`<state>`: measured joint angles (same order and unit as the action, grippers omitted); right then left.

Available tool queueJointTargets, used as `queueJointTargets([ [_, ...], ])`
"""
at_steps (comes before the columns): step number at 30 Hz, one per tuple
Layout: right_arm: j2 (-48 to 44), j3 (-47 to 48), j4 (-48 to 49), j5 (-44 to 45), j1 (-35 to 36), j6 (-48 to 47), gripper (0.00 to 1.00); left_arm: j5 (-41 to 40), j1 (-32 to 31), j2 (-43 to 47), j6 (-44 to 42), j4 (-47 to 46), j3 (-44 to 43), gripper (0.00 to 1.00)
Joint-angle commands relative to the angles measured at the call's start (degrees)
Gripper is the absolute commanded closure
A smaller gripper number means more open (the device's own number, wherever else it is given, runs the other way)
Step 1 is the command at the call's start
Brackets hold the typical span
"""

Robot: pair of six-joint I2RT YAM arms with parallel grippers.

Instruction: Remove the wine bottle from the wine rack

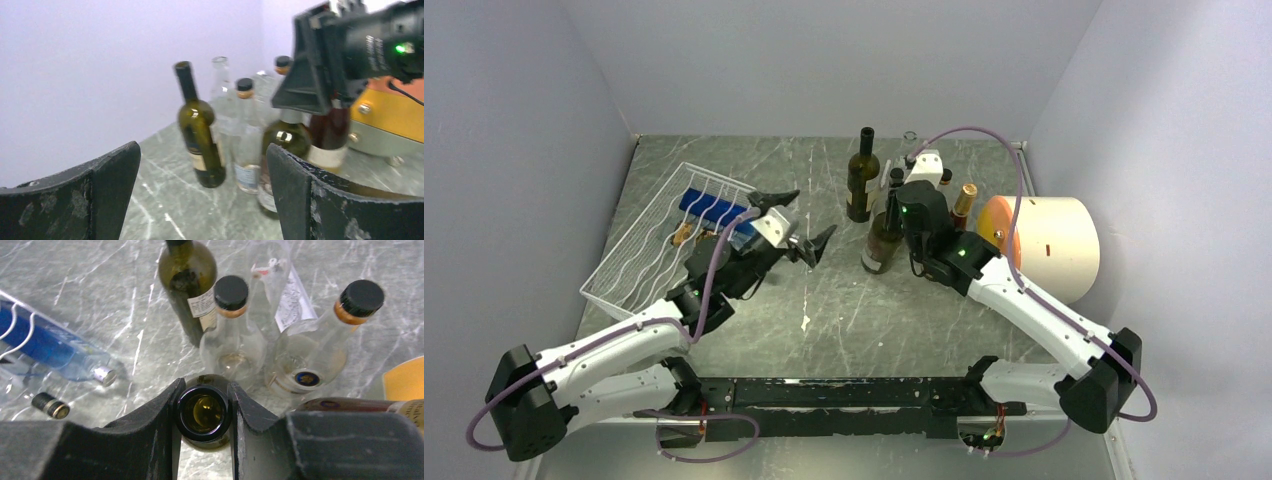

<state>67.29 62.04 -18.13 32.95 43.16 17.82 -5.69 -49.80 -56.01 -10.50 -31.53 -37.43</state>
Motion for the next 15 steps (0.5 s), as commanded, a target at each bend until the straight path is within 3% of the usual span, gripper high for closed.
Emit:
queueJointTargets([
  [1, 1.3, 4.2, 4.4, 5.7, -1.5, -2.5, 1.00, -6.8, 2.5, 2.7, -1.3, -1.9, 0.4, 0.01],
  [12, 4.2, 5.7, 2.1, 9.3, -2.4, -5.0, 1.00, -12.7, 6.1, 7.0, -1.8, -3.2, 1.3, 0.01],
  [15, 4.7, 5.3, 1.6, 8.2, -2.4, -5.3, 0.84, -14.7, 6.6, 7.8, -2.7, -3.4, 1.4, 0.00],
])
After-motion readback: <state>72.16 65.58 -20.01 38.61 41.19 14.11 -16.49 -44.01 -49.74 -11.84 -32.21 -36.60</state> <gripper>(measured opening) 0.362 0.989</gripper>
